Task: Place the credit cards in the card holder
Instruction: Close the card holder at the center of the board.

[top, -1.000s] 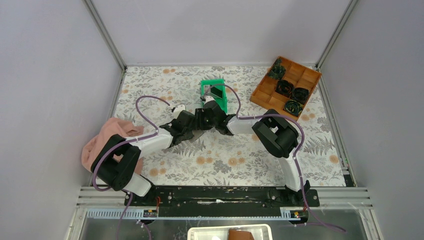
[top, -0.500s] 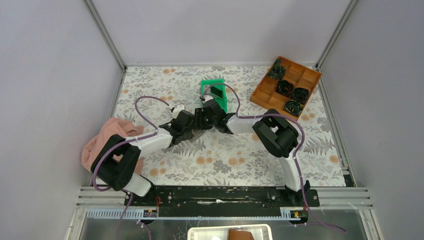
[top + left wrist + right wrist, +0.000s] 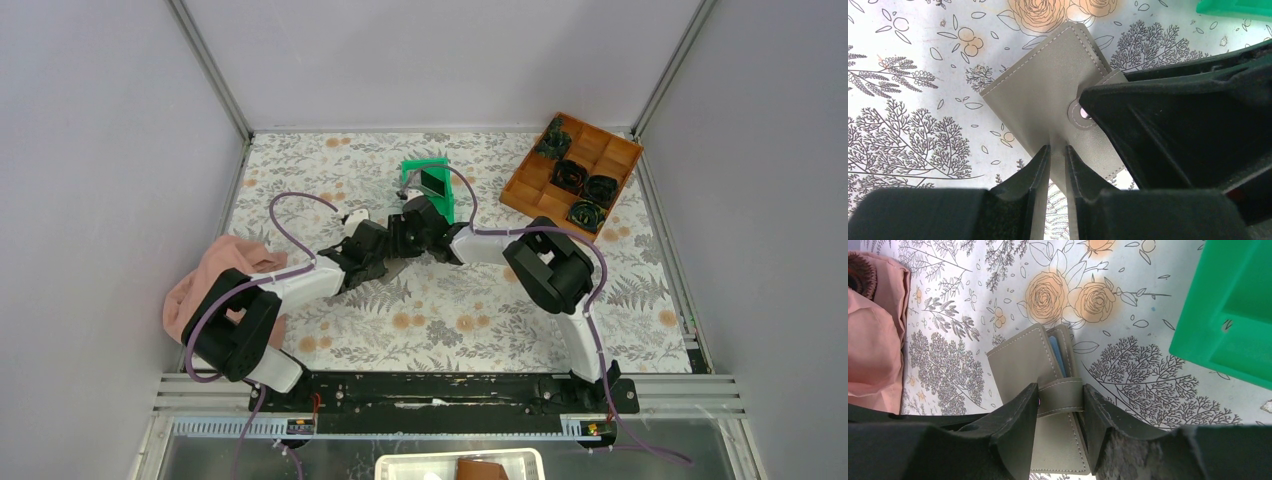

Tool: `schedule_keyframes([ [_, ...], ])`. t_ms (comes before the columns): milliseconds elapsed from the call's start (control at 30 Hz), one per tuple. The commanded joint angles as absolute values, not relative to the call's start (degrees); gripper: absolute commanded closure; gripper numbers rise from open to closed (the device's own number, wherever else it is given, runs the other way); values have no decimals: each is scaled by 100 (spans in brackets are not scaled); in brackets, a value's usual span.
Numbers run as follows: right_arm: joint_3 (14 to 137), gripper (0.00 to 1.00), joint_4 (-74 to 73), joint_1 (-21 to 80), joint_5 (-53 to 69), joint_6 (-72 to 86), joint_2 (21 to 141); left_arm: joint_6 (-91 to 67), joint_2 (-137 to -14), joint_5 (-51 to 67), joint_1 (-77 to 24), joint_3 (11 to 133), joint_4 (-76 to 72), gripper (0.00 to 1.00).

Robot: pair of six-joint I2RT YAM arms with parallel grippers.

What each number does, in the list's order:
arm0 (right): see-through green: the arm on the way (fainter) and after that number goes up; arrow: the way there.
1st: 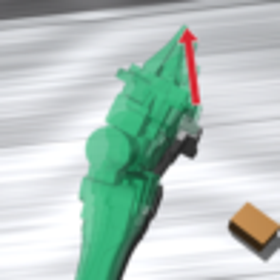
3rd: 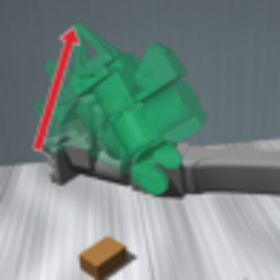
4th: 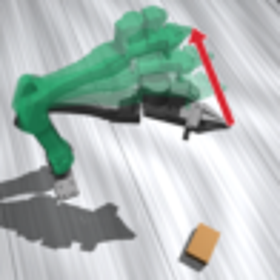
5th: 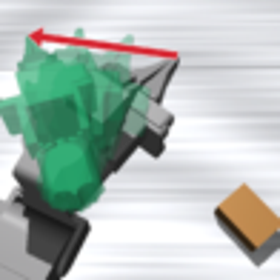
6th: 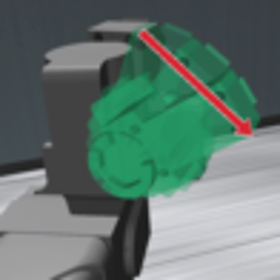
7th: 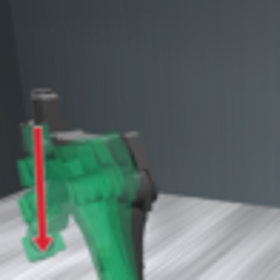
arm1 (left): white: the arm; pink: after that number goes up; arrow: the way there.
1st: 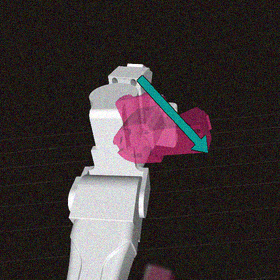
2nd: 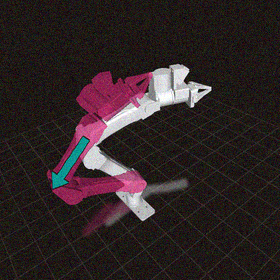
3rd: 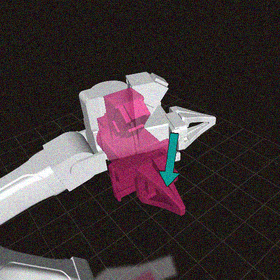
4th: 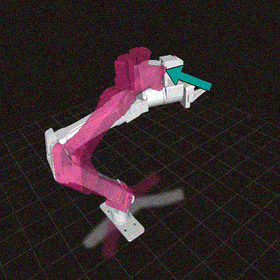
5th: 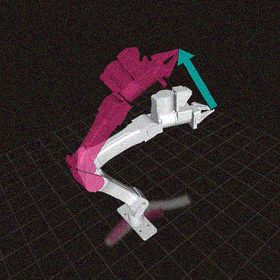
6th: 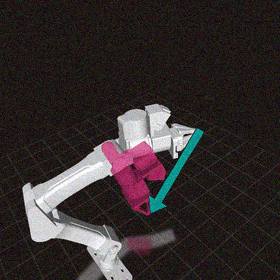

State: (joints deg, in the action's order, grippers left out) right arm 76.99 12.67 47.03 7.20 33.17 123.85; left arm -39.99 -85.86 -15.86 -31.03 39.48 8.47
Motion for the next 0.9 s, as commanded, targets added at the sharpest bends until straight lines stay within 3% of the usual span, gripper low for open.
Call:
schedule_keyframes([
  [0,7354,55,-563,4923,460,3053,13236,-4000,-8932,-1367,-3050,3673,1266,78],
  [867,6649,57,-127,5353,-549,2900,13107,-4254,-8838,-1304,-2909,3604,1395,82],
])
